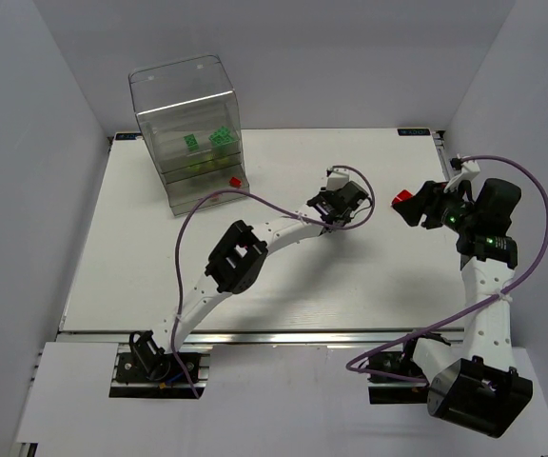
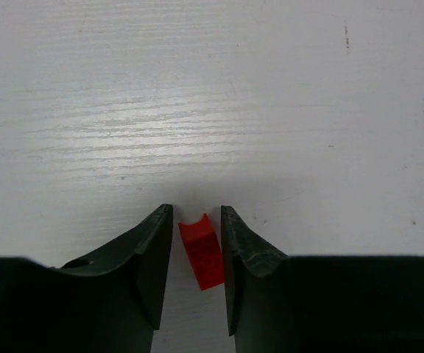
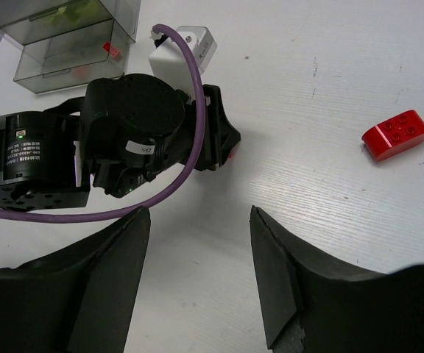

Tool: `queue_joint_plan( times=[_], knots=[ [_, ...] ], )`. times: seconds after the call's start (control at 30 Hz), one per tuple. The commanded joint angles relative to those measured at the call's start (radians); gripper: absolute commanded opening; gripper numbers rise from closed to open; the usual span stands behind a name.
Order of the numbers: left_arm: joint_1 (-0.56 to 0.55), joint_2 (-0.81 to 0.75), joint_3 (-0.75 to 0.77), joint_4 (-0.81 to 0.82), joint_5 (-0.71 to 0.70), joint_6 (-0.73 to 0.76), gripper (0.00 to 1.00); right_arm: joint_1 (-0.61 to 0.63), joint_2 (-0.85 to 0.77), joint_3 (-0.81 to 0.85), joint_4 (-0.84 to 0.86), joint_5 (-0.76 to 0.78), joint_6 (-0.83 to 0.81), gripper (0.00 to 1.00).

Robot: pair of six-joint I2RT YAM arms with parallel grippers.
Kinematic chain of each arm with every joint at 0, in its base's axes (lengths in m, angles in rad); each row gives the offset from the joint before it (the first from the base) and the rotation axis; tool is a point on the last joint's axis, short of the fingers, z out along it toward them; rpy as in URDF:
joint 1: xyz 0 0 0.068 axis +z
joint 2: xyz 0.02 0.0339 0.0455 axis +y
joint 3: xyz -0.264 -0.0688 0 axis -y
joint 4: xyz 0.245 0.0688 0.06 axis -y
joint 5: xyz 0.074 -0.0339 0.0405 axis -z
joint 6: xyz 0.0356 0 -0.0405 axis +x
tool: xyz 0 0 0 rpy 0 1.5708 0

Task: Sort the legos into containers by color

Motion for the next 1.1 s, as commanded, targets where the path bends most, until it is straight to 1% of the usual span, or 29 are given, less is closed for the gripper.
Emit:
queue_joint_plan(
  times=[0.0, 0.1, 0.13, 0.2, 0.23, 0.27, 0.3, 0.33, 0.37, 0.4, 0.43, 0.5, 0.53, 0.63, 0.67, 0.73, 0.77, 0.83, 0.87, 1.07],
  knots=[
    [-0.014, -0.038, -0.072, -0.052, -0.006, -0.026, 0.42, -0.013, 0.000, -0.010, 0.039, -0.046, 0.006, 0.62],
    [-0.014, -0.089, -0.159, -0.042, -0.018, -0.034, 0.29, -0.016, -0.003, -0.016, 0.040, -0.055, 0.005, 0.62],
    [-0.014, -0.101, -0.175, -0.041, -0.024, -0.034, 0.20, -0.016, -0.003, -0.019, 0.042, -0.058, 0.005, 0.61],
    [-0.014, -0.149, -0.219, -0.042, -0.044, -0.029, 0.12, -0.016, -0.005, -0.028, 0.051, -0.065, 0.005, 0.61],
    [-0.014, -0.170, -0.239, -0.042, -0.050, -0.031, 0.03, -0.017, -0.003, -0.033, 0.054, -0.068, 0.005, 0.61],
    [-0.004, -0.196, -0.270, -0.039, -0.058, -0.028, 0.00, -0.017, -0.002, -0.033, 0.051, -0.071, 0.005, 0.60],
    [0.015, -0.259, -0.305, -0.013, -0.056, -0.018, 0.00, -0.016, 0.001, -0.033, 0.046, -0.075, 0.003, 0.59],
    [0.015, -0.297, -0.389, -0.003, -0.050, -0.017, 0.00, -0.016, 0.005, -0.034, 0.045, -0.075, -0.003, 0.58],
    [0.033, -0.334, -0.434, 0.016, -0.052, -0.011, 0.00, -0.014, 0.005, -0.036, 0.049, -0.075, -0.003, 0.58],
    [0.053, -0.414, -0.480, 0.051, -0.055, 0.026, 0.00, -0.014, 0.005, -0.042, 0.054, -0.075, -0.003, 0.57],
    [0.062, -0.452, -0.552, 0.063, -0.069, 0.041, 0.00, -0.014, 0.008, -0.045, 0.057, -0.072, -0.004, 0.56],
    [0.084, -0.517, -0.603, 0.070, -0.081, 0.081, 0.00, -0.013, 0.015, -0.051, 0.066, -0.069, -0.006, 0.55],
    [0.104, -0.573, -0.645, 0.067, -0.114, 0.092, 0.00, -0.013, 0.018, -0.056, 0.069, -0.069, -0.006, 0.55],
    [0.140, -0.675, -0.709, 0.074, -0.162, 0.143, 0.00, -0.010, 0.035, -0.059, 0.071, -0.074, -0.009, 0.54],
    [0.172, -0.693, -0.742, 0.079, -0.180, 0.156, 0.00, -0.011, 0.038, -0.063, 0.072, -0.075, -0.010, 0.54],
    [0.208, -0.721, -0.765, 0.083, -0.196, 0.190, 0.00, -0.010, 0.043, -0.070, 0.078, -0.077, -0.009, 0.54],
    [0.245, -0.739, -0.779, 0.082, -0.208, 0.199, 0.00, -0.010, 0.046, -0.070, 0.080, -0.078, -0.010, 0.53],
    [0.282, -0.743, -0.779, 0.090, -0.216, 0.230, 0.00, -0.008, 0.046, -0.073, 0.085, -0.083, -0.010, 0.53],
    [0.318, -0.734, -0.773, 0.087, -0.219, 0.238, 0.00, -0.008, 0.048, -0.077, 0.086, -0.085, -0.010, 0.53],
    [0.429, -0.639, -0.683, 0.080, -0.214, 0.291, 0.00, -0.008, 0.051, -0.085, 0.094, -0.088, -0.015, 0.51]
  ],
)
